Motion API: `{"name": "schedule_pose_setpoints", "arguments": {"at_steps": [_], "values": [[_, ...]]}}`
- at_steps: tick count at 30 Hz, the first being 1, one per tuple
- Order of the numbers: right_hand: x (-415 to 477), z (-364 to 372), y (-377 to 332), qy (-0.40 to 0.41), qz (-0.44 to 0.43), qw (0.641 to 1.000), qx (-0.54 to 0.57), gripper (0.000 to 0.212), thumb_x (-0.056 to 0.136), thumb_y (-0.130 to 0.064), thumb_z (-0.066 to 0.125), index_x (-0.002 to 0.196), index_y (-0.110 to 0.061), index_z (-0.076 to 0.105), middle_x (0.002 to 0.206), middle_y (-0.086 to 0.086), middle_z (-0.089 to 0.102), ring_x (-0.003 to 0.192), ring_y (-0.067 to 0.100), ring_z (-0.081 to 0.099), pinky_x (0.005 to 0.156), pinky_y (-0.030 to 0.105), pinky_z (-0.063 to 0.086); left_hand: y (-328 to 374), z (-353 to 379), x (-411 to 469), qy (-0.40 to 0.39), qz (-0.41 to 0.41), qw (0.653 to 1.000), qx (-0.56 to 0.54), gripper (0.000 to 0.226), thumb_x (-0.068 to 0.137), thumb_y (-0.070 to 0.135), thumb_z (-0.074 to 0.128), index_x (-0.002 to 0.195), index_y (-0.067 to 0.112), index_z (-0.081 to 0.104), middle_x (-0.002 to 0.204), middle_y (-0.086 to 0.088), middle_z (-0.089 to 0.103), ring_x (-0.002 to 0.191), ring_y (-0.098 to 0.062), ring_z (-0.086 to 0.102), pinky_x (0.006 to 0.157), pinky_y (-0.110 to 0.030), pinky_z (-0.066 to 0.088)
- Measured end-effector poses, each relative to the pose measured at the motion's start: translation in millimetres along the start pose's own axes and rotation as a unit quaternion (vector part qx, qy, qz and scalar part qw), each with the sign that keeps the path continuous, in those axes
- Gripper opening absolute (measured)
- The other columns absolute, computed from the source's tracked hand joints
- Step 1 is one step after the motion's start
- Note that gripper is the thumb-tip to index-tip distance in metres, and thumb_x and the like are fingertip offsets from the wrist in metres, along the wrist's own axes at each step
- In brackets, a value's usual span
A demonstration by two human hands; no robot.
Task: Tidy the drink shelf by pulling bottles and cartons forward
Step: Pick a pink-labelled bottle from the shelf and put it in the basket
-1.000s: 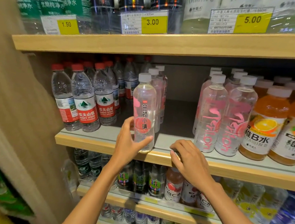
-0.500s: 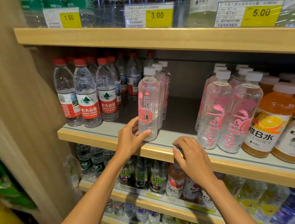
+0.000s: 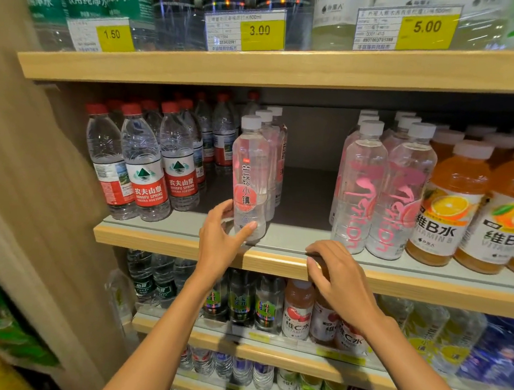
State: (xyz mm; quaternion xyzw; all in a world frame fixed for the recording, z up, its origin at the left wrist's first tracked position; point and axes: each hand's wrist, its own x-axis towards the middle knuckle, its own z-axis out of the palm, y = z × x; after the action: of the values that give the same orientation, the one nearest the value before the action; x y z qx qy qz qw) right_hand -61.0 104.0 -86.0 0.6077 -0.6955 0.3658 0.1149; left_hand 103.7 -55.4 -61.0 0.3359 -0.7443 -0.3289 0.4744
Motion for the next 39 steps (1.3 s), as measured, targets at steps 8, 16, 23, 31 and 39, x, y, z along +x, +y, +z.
{"name": "schedule_pose_setpoints", "arguments": {"at_steps": [8, 16, 23, 31, 39], "values": [[-39, -33, 44, 0.102, 0.028, 0.993, -0.056, 0.016, 0.090, -0.015, 0.058, 0.104, -0.007, 0.063, 0.098, 0.003, 0.061, 0.092, 0.020, 0.057, 0.080, 0.034, 0.047, 76, 61, -22, 0.005, 0.155, 0.988, -0.023, 0.028, 0.092, 0.020, 0.062, 0.117, 0.008, 0.057, 0.109, -0.001, 0.057, 0.098, -0.006, 0.053, 0.085, -0.014, 0.043], [-39, -35, 46, 0.122, 0.051, 0.986, -0.105, 0.014, 0.087, -0.016, 0.060, 0.096, -0.008, 0.068, 0.095, 0.003, 0.061, 0.088, 0.022, 0.058, 0.076, 0.034, 0.047, 140, 129, 23, -0.097, -0.015, 0.992, -0.084, 0.039, 0.088, 0.049, 0.060, 0.088, 0.011, 0.052, 0.078, 0.006, 0.049, 0.068, -0.007, 0.048, 0.054, -0.016, 0.035], [-39, -37, 46, 0.127, 0.049, 0.986, -0.099, 0.011, 0.086, -0.013, 0.066, 0.095, -0.009, 0.068, 0.095, 0.002, 0.061, 0.087, 0.020, 0.058, 0.074, 0.030, 0.047, 159, 147, 32, -0.071, -0.020, 0.993, -0.093, 0.032, 0.085, 0.026, 0.066, 0.059, 0.013, 0.054, 0.058, 0.002, 0.053, 0.060, -0.015, 0.053, 0.056, -0.024, 0.038], [-41, -50, 44, 0.066, 0.067, 0.995, -0.045, 0.012, 0.088, -0.010, 0.064, 0.099, -0.007, 0.065, 0.096, 0.003, 0.060, 0.093, 0.019, 0.056, 0.079, 0.027, 0.044, 154, 126, 29, 0.009, 0.035, 0.990, -0.137, 0.045, 0.085, 0.024, 0.070, 0.057, 0.020, 0.035, 0.054, 0.007, 0.039, 0.046, 0.000, 0.035, 0.045, -0.014, 0.031], [-25, -62, 12, 0.077, 0.219, 0.872, 0.431, 0.017, 0.091, -0.034, 0.057, 0.103, -0.028, 0.067, 0.106, -0.006, 0.070, 0.106, 0.014, 0.064, 0.091, 0.024, 0.050, 162, 89, 12, -0.089, -0.033, 0.947, -0.307, 0.019, 0.081, 0.031, 0.072, 0.087, 0.015, 0.063, 0.077, 0.003, 0.067, 0.067, -0.005, 0.066, 0.057, -0.020, 0.050]]}}
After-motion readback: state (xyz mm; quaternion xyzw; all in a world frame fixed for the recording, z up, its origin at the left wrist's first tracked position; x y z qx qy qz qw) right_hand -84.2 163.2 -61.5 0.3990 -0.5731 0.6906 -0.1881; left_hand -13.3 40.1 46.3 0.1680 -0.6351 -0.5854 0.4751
